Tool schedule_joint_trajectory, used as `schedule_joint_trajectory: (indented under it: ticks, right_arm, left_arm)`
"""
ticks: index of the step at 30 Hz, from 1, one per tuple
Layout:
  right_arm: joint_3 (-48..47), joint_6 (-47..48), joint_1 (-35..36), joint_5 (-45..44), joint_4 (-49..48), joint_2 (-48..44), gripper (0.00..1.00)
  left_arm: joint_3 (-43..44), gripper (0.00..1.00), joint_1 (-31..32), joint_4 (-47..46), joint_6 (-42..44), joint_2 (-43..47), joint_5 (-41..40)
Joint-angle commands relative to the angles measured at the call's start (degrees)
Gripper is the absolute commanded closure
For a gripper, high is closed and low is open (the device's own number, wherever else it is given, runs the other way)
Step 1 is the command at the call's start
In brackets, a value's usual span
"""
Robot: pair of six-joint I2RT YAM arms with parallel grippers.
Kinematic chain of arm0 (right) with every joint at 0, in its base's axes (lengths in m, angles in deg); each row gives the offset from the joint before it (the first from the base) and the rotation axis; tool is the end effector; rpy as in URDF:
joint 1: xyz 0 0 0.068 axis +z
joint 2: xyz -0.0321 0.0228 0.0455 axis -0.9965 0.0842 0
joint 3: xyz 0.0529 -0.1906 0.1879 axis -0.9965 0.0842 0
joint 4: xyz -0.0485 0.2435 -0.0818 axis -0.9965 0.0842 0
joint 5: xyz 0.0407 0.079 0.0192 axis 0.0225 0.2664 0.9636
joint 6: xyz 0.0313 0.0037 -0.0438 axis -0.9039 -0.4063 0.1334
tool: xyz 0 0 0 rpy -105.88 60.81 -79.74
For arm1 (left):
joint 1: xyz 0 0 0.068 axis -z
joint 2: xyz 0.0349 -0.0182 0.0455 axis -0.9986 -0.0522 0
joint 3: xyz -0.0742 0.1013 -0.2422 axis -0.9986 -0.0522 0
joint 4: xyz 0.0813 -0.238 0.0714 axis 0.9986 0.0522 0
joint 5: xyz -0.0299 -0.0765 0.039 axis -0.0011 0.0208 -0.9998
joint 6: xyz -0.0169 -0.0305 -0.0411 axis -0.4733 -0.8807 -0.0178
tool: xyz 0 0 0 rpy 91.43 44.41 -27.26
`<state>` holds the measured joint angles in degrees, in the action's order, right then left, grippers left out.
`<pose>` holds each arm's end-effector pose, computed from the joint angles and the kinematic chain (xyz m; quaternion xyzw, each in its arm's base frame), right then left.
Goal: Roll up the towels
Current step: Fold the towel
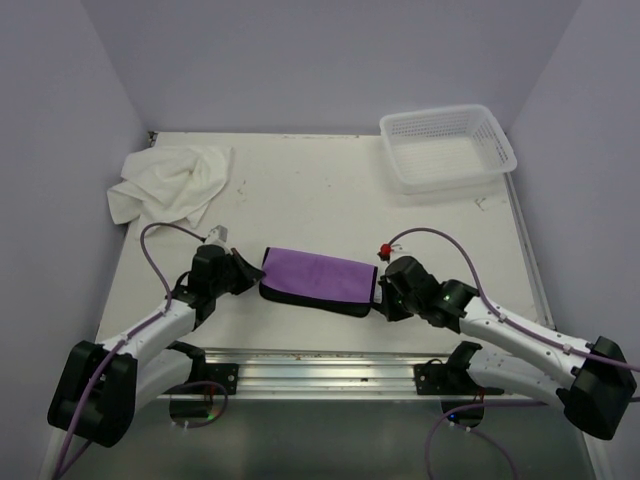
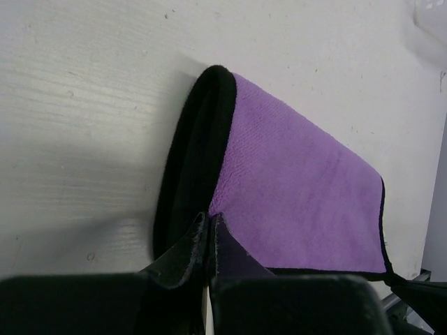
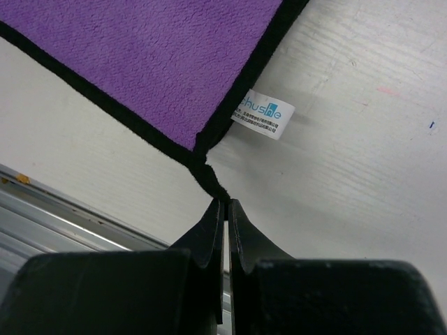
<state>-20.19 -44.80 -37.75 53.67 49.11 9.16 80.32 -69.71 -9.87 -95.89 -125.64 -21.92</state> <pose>0.1257 0.1311 0.2058 -0.1259 0.9402 0.1540 0.2764 0.1824 -0.0629 0.1531 -0.2134 0.8654 -0.3075 0.3332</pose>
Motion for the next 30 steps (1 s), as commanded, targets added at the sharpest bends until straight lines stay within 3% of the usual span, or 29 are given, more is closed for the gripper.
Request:
schedule_joint_trajectory:
  ticks: [1, 18, 26, 27, 29, 30]
  right_arm:
    - [0.08, -0.61, 0.83, 0.77, 0.07, 1.28, 1.00]
    - [-0.71, -1.84, 1.62, -2.74, 0.95, 3.92, 1.00]
    - [-1.24, -1.31, 1.62, -2.05, 0.95, 5.77, 1.00]
    - [-1.24, -1.31, 1.62, -1.87, 0.86, 5.68, 0.97]
    - [-1.06, -1.14, 1.71, -0.91, 0.69, 5.51, 0.81]
    - [-1.06, -1.31, 1.63, -0.90, 0.77, 5.33, 0.64]
  left_arm:
    - [0.78, 1.00, -0.51, 0.99, 2.23, 1.08, -0.97]
    - [-1.06, 1.00, -0.51, -1.82, 2.76, -0.50, 0.70]
    - [-3.09, 0.89, -0.51, -2.96, 2.85, 0.91, 1.31]
    - [-3.61, 0.84, -0.51, -3.31, 2.85, 0.91, 1.49]
    - [-3.79, 0.71, -0.51, -4.02, 2.76, 0.82, 1.75]
    - [-4.05, 0.57, -0.51, -4.19, 2.76, 0.82, 1.84]
